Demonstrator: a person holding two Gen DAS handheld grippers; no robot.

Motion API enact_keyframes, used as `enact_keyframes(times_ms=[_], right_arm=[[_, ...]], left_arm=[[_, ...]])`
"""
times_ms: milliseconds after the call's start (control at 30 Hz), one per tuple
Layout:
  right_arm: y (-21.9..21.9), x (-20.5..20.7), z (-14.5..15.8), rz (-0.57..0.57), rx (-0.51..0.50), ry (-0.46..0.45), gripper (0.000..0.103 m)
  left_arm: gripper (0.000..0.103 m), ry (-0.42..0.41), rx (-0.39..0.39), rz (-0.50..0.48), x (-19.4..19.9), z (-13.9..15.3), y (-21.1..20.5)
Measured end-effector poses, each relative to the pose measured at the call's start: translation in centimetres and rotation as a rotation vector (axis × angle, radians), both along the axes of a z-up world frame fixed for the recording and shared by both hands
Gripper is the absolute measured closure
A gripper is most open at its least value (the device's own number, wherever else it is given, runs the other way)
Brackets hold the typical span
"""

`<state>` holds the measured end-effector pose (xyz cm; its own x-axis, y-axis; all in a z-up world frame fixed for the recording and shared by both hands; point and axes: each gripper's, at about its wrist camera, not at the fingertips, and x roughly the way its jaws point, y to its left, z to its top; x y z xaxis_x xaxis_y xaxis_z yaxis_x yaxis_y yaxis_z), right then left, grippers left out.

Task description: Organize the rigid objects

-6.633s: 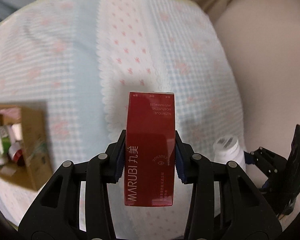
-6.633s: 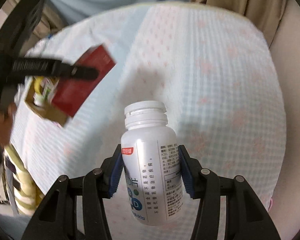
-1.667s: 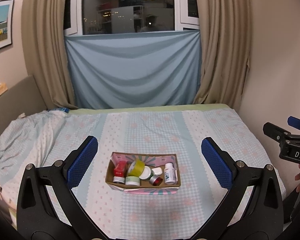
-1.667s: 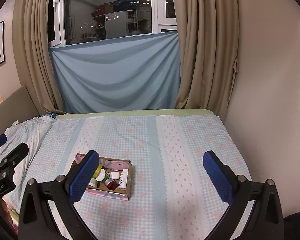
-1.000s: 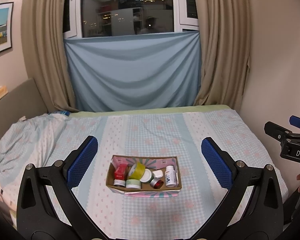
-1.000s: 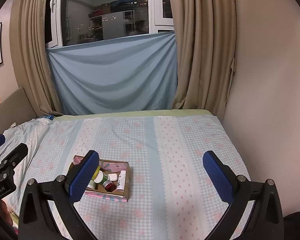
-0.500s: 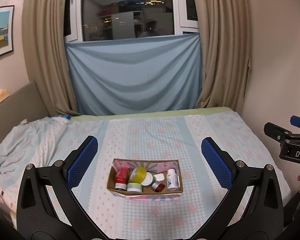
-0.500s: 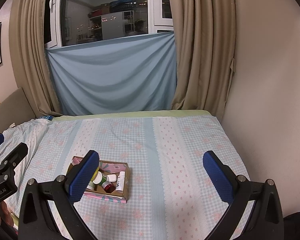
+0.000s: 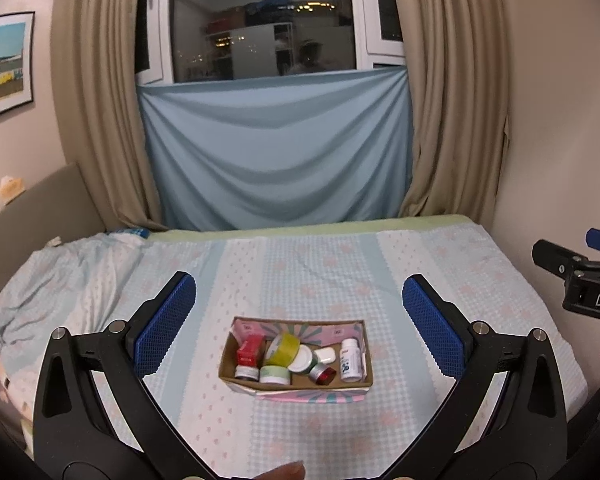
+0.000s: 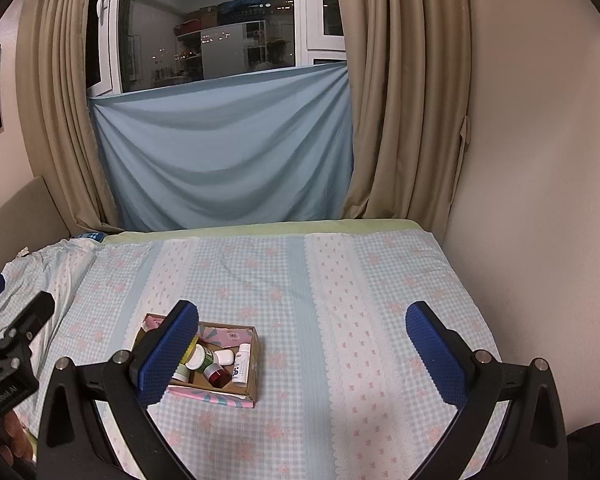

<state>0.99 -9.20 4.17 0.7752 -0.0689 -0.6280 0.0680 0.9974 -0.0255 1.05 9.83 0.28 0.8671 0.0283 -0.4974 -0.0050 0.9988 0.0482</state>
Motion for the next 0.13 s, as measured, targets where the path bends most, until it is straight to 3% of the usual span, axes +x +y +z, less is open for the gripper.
enact_keyframes(times_ms=[133], right_arm=[[0.32, 0.7, -0.66, -0.003, 0.004, 0.027, 0.0]], left_arm=[[0.0, 0.034, -0.017, -0.023, 0.5, -0.94, 0.07]])
